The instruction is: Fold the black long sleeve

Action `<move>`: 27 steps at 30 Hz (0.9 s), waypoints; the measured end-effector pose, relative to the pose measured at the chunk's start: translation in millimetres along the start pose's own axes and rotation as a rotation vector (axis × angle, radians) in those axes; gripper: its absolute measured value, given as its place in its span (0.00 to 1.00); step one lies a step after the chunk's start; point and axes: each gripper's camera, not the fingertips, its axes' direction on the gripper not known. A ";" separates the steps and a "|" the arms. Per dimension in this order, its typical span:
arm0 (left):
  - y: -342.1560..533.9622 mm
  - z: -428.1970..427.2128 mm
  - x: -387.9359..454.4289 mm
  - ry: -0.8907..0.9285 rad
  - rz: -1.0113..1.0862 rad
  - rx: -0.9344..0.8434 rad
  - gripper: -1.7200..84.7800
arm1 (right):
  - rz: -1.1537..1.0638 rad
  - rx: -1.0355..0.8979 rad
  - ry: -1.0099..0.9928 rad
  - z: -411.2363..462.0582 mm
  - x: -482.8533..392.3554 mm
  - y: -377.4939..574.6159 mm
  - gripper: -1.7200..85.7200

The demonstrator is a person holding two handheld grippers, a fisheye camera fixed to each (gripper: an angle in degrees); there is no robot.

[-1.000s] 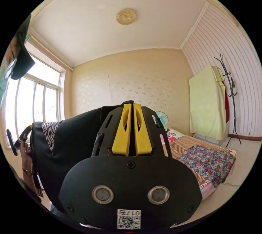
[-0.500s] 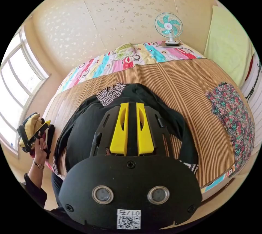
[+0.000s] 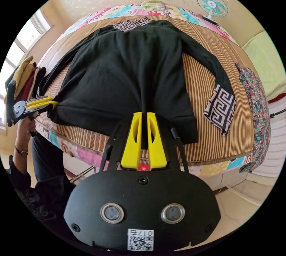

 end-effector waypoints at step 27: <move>131.0 -115.2 22.2 0.263 -0.105 0.364 0.12 | 0.340 0.179 -0.123 -67.2 195.3 -49.0 0.06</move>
